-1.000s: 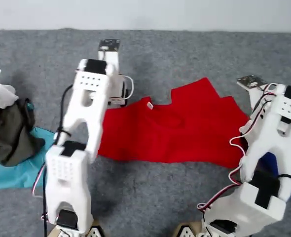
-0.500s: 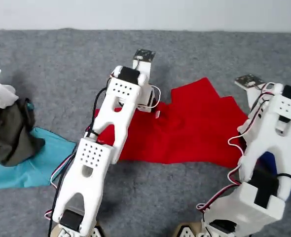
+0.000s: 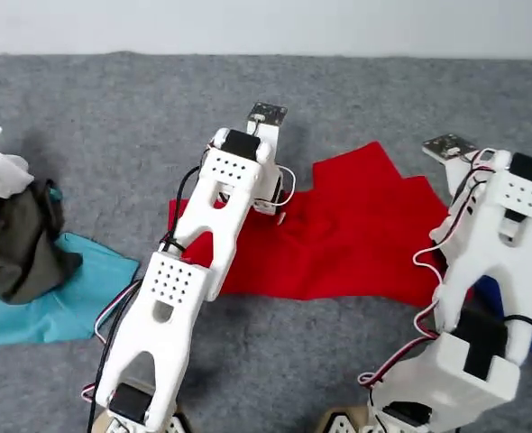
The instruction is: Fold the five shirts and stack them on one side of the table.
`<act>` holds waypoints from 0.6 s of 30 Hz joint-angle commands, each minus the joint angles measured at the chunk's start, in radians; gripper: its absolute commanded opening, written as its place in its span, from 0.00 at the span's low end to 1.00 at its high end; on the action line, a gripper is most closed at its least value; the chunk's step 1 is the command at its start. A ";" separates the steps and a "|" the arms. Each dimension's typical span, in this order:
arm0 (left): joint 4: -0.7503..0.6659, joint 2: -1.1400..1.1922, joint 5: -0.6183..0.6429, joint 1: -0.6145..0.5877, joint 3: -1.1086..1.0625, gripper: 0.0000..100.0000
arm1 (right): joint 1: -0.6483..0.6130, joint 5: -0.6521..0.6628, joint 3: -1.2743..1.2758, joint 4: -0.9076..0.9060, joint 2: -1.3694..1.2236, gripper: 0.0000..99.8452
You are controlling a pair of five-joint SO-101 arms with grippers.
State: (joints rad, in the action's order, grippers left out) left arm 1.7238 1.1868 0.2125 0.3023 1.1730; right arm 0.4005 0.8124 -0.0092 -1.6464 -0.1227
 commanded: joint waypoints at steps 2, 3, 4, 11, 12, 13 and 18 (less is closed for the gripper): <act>0.032 -0.015 -0.009 -0.009 0.002 0.02 | -0.008 -0.054 -0.017 0.015 0.045 0.50; 0.032 -0.015 -0.009 -0.009 0.004 0.01 | -0.010 -0.057 -0.017 0.015 0.045 0.50; 0.032 -0.017 -0.009 -0.011 0.004 0.01 | -0.010 -0.057 -0.017 0.015 0.045 0.50; 0.034 -0.068 -0.005 -0.011 -0.002 0.01 | -0.010 -0.057 -0.017 0.012 0.025 0.50; 0.034 -0.092 -0.005 -0.009 -0.004 0.01 | -0.010 -0.057 -0.017 0.008 0.012 0.50; 0.034 -0.117 -0.003 -0.008 -0.004 0.01 | -0.010 -0.057 -0.017 0.007 -0.004 0.50; 0.034 -0.242 -0.005 -0.015 -0.062 0.01 | -0.010 -0.057 -0.018 0.005 -0.054 0.50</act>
State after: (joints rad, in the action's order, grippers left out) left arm 1.7238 1.0948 0.2125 0.2992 1.1561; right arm 0.4005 0.7649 -0.0092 -1.6464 -0.1780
